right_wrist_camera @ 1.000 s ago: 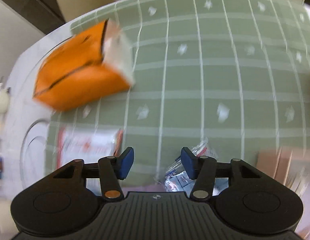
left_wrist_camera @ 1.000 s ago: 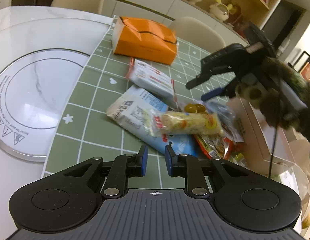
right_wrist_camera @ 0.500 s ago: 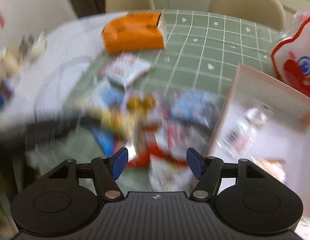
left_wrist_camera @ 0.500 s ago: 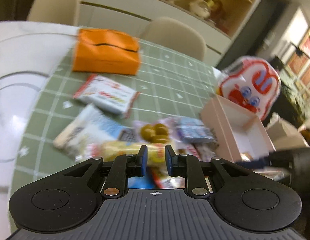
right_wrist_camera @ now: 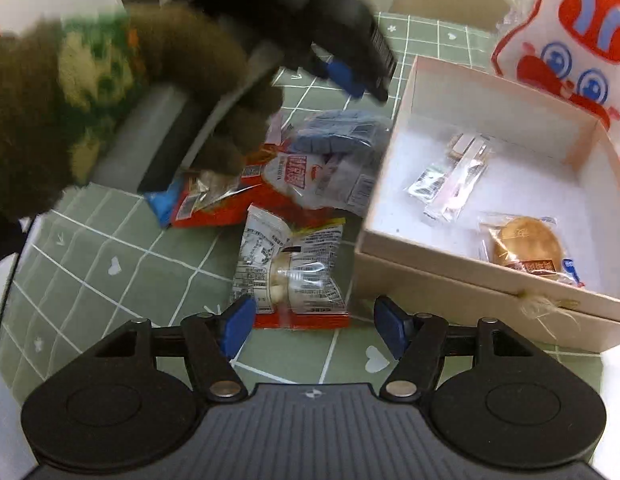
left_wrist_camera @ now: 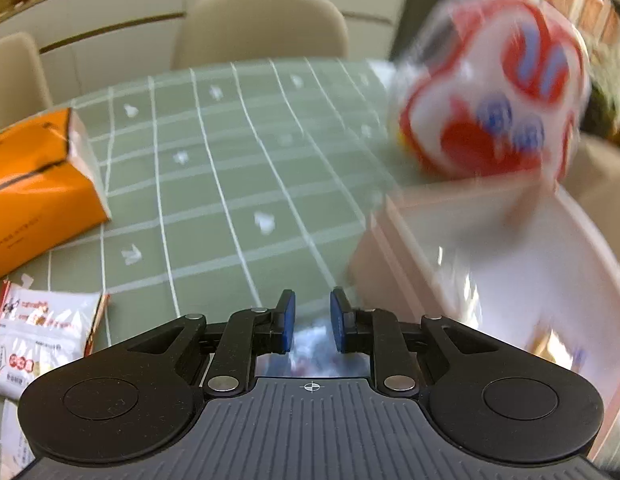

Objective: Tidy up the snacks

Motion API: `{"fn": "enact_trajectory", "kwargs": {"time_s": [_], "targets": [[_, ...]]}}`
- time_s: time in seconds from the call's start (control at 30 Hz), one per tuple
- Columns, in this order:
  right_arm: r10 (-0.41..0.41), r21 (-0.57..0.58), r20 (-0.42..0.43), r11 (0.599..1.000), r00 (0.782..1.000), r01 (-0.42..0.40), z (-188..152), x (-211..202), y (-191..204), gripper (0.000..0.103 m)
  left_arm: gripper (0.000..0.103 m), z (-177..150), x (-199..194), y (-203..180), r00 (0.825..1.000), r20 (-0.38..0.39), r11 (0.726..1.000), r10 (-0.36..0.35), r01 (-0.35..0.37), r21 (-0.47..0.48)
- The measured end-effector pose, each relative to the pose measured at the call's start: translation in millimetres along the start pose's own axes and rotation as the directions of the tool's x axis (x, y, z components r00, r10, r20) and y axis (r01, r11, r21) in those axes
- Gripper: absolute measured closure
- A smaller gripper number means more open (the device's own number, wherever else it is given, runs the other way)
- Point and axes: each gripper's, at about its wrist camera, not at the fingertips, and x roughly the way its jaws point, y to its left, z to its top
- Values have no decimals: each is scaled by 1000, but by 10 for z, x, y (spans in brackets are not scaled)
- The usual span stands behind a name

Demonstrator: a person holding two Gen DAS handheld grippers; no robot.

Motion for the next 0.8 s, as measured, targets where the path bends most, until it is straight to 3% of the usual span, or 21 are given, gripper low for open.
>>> {"fn": "enact_trajectory", "kwargs": {"time_s": [0.13, 0.3, 0.43, 0.63, 0.8], "targets": [[94, 41, 18, 995, 995, -95, 96, 85, -188, 36, 81, -308, -222, 24, 998, -13, 997, -55, 56, 45], [173, 1, -2, 985, 985, -173, 205, 218, -62, 35, 81, -615, -527, 41, 998, -5, 998, -56, 56, 42], [184, -86, -17, 979, 983, -185, 61, 162, 91, 46, 81, -882, -786, -24, 999, 18, 998, -37, 37, 43], [212, -104, -51, 971, 976, -216, -133, -68, 81, 47, 81, -1268, -1103, -110, 1000, 4, 1000, 14, -14, -7], [152, -62, 45, 987, 987, -149, -177, -322, -18, 45, 81, -1556, -1371, -105, 997, 1, 990, 71, -71, -121]]}}
